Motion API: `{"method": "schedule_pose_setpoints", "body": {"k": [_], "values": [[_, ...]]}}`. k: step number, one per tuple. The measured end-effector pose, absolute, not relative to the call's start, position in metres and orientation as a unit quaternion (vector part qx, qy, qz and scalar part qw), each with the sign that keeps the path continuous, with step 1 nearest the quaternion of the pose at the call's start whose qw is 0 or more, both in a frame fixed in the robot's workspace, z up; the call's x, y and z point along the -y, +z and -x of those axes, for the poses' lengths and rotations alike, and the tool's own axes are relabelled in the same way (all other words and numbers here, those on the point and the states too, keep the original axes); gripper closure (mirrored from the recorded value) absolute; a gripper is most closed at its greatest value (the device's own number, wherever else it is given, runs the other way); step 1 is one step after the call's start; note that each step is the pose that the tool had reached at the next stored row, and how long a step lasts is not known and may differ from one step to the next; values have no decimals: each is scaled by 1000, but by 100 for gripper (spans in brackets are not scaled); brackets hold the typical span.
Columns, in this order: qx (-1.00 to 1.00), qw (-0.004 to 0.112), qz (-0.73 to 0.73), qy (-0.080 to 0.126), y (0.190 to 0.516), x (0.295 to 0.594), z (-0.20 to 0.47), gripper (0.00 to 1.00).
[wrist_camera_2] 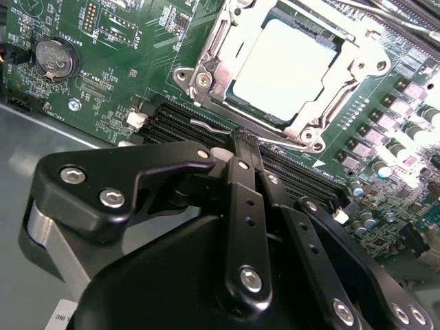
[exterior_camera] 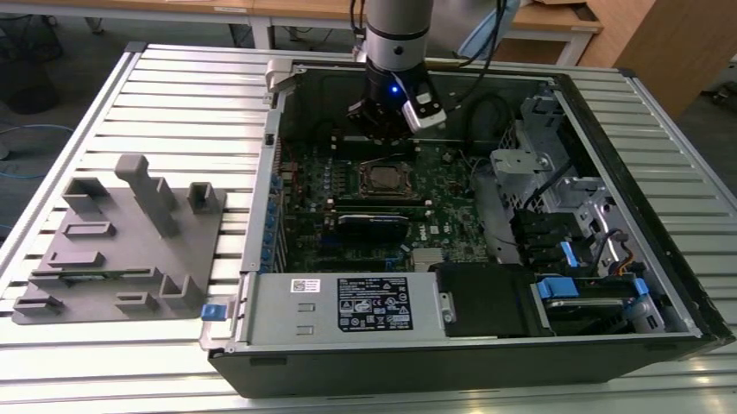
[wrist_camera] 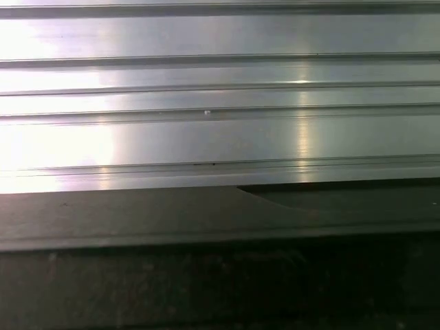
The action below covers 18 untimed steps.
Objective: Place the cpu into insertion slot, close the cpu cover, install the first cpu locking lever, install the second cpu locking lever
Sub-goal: 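Install the first cpu locking lever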
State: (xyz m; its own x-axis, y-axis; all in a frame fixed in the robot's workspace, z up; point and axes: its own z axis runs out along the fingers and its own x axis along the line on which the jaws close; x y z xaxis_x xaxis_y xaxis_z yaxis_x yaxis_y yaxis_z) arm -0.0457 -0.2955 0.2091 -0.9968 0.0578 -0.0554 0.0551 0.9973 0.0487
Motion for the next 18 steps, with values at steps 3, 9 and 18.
{"method": "schedule_pose_setpoints", "body": {"k": [3,9,18], "values": [[-999,28,-28,23,207,296,46,89],[-999,28,-35,23,205,296,45,89],[-998,29,-52,23,204,296,45,89]]}}
